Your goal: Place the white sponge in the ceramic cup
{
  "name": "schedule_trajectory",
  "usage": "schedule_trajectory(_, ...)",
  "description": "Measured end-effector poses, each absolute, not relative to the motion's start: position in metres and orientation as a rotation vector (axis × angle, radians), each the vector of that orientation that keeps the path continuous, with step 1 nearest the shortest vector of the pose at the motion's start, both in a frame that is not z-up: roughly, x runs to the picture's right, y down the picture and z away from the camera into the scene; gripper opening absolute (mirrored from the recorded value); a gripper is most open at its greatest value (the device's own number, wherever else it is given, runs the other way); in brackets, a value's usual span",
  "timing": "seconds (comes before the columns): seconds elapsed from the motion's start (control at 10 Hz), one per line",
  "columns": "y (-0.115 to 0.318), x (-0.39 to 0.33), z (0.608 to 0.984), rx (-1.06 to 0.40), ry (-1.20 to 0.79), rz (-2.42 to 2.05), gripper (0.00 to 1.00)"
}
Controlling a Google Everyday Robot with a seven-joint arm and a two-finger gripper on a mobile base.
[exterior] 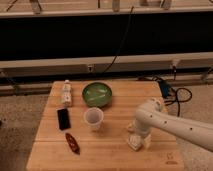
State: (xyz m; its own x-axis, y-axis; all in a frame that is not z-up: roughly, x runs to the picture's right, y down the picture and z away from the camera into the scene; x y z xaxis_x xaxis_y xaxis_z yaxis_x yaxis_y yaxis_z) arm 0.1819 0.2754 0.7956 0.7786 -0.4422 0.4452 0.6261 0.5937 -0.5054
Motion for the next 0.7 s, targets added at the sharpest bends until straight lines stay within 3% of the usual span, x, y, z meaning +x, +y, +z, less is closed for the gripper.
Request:
schedule_trajectory(0.5,0.2764,0.1808,0.7954,-0.702,-0.302,-0.638,0.71)
schedule_trajectory(0.6,0.2766,0.1805,0.7954,-0.703,-0.305,-0.640,0.67)
schedule_trajectory(0.7,0.2765,0.1807,0.7954,-0.704,-0.307,-0.641,0.57)
